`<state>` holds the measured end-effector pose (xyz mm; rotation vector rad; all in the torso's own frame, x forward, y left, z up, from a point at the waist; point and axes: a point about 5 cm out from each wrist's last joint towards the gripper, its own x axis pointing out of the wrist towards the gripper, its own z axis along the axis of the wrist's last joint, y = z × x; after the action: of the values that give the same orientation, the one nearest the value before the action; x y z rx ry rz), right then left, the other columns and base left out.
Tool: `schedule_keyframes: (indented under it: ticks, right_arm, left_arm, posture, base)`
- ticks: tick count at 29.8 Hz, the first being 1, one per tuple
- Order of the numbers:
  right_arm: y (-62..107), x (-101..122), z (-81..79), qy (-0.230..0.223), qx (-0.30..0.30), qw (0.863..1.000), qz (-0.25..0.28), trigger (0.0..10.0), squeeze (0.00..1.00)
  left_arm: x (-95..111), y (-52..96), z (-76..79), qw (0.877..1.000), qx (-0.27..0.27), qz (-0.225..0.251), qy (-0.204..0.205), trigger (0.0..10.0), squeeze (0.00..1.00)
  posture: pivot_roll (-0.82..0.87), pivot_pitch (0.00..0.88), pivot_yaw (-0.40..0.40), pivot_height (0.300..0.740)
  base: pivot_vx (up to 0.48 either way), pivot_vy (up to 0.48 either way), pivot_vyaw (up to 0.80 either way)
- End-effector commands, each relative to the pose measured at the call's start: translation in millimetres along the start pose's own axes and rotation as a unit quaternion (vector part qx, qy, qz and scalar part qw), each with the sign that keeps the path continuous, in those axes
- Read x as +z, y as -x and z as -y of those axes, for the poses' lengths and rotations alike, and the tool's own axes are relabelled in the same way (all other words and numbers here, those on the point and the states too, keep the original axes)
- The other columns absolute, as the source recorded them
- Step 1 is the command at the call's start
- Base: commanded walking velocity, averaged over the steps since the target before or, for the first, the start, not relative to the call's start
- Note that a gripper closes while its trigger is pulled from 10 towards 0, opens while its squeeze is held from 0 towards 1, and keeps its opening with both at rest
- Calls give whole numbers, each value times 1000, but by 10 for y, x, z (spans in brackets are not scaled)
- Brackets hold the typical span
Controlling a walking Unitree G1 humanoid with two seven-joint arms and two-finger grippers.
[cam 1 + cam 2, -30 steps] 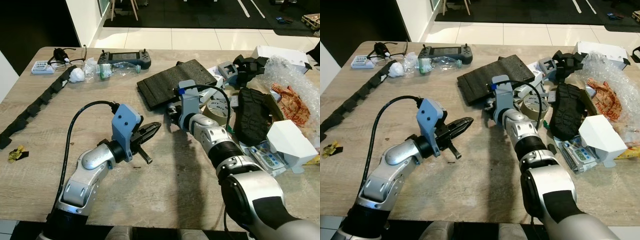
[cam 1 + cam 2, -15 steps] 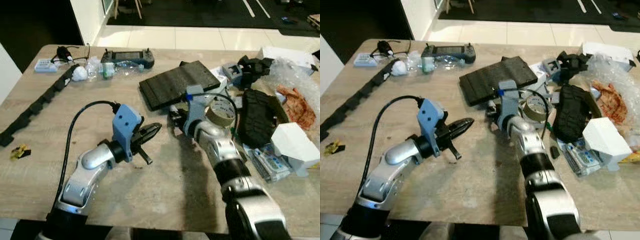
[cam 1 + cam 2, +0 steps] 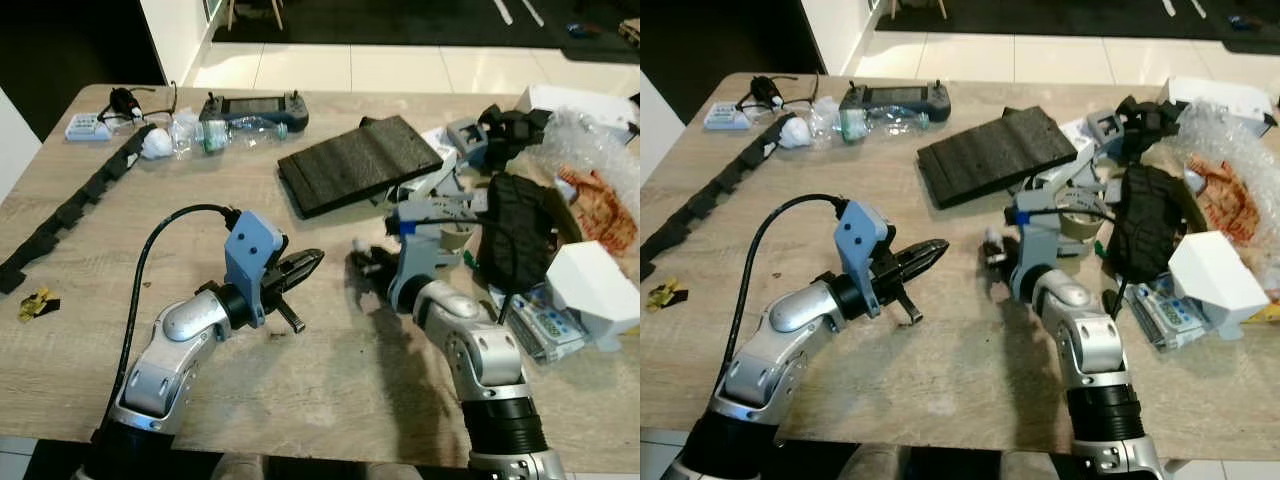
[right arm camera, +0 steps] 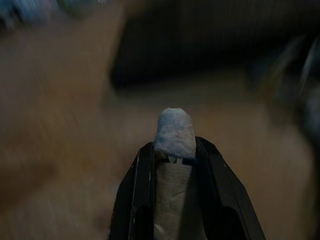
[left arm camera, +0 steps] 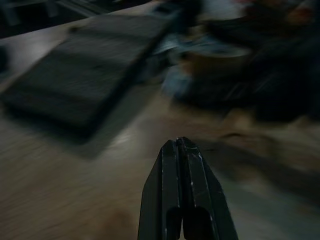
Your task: Picking trash to rubbish bin
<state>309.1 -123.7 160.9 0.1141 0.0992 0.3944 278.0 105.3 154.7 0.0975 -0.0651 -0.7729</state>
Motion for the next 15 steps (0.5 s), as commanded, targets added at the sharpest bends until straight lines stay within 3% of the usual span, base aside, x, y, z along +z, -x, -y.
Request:
schedule_keyframes:
  ticks: [1,2,3,4,5,6,9,12,15]
  right_arm:
    - [21,313,-54,19,2,996,86,0,0]
    - [27,405,-60,37,-8,993,110,392,0]
    - [30,463,-54,53,-24,991,122,4314,0]
    - [32,499,-50,64,-34,989,129,4314,0]
    - [35,531,-39,72,-45,987,135,10000,0]
    - [35,531,-39,72,-45,987,135,10000,0]
    - [34,602,-2,113,-79,978,155,10000,0]
    - [31,627,27,133,-103,971,169,10000,0]
    - [53,693,64,208,-145,946,204,10000,0]
  left_arm:
    - [-30,11,-116,999,51,-5,-14,10000,0]
    - [-28,7,-183,996,84,-7,-14,10000,0]
    - [-26,8,-256,993,119,-8,-15,10000,0]
    - [-24,10,-302,990,141,-9,-15,10000,0]
    - [-33,29,-413,981,196,-15,-9,10000,0]
    - [-33,29,-413,981,196,-15,-9,10000,0]
    - [24,124,-606,957,292,6,-5,10000,0]
    - [41,161,-635,952,306,10,-6,10000,0]
    - [50,201,-668,946,325,19,7,10000,0]
  posture:
    - [47,140,44,740]
    - [47,140,44,740]
    - [47,140,44,740]
    - [47,140,44,740]
    - [46,134,40,740]
    - [46,134,40,740]
    - [48,132,37,740]
    - [49,130,37,740]
    - [44,123,36,740]
  base:
    - [0,0,0]
    - [0,0,0]
    - [0,0,0]
    - [0,0,0]
    - [0,0,0]
    - [0,0,0]
    - [0,0,0]
    - [0,0,0]
    - [0,0,0]
